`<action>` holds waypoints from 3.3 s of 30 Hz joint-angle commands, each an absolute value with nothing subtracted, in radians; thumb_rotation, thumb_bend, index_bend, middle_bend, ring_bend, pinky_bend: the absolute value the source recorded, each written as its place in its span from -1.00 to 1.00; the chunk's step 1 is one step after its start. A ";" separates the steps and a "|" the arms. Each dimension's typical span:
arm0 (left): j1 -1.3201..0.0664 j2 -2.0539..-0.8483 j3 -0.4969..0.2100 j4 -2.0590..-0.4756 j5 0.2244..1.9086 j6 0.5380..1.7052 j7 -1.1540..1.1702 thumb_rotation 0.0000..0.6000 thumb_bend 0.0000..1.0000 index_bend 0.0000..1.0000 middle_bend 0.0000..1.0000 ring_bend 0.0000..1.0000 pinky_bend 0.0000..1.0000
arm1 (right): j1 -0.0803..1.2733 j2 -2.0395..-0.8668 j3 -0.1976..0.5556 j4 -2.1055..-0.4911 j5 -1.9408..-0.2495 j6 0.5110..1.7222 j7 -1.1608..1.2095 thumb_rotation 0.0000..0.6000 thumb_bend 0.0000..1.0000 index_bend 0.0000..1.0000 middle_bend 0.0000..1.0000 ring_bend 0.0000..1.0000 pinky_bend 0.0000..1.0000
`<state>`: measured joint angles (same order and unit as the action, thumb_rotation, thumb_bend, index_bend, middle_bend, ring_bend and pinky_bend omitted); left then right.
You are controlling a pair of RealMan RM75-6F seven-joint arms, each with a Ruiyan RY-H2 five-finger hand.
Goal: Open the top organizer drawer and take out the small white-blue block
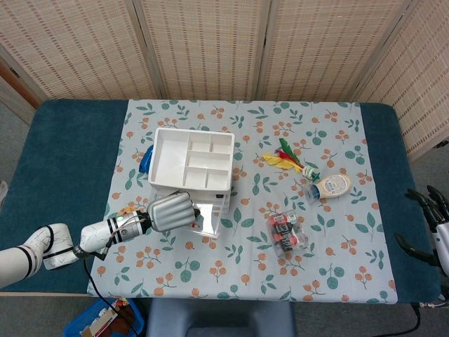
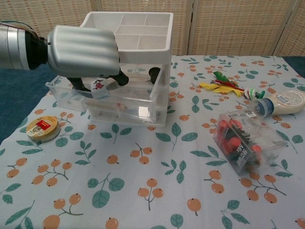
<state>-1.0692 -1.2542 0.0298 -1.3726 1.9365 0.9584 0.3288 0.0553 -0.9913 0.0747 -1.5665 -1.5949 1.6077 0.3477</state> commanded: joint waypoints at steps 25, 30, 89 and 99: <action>-0.843 -1.079 0.004 -1.474 1.823 1.237 0.267 1.00 -0.84 0.21 0.94 1.00 1.00 | 0.060 -0.990 0.077 -1.573 -1.609 1.613 0.350 1.00 -0.42 -0.86 -0.58 -0.83 -0.74; -0.770 -1.043 0.008 -1.481 1.787 1.288 0.267 1.00 -0.84 0.21 0.94 1.00 1.00 | 0.069 -0.988 0.081 -1.576 -1.616 1.612 0.349 1.00 -0.42 -0.86 -0.58 -0.83 -0.74; -0.378 -1.274 0.042 -1.466 1.553 1.313 0.300 1.00 -0.84 -0.30 0.80 0.88 1.00 | 0.096 -0.990 0.073 -1.582 -1.609 1.572 0.338 1.00 -0.42 -0.86 -0.58 -0.83 -0.74; -0.267 -1.200 -0.040 -1.586 1.341 1.395 0.259 1.00 -0.84 -0.39 0.41 0.35 0.76 | 0.116 -0.998 0.047 -1.583 -1.622 1.512 0.354 1.00 -0.42 -0.86 -0.58 -0.83 -0.74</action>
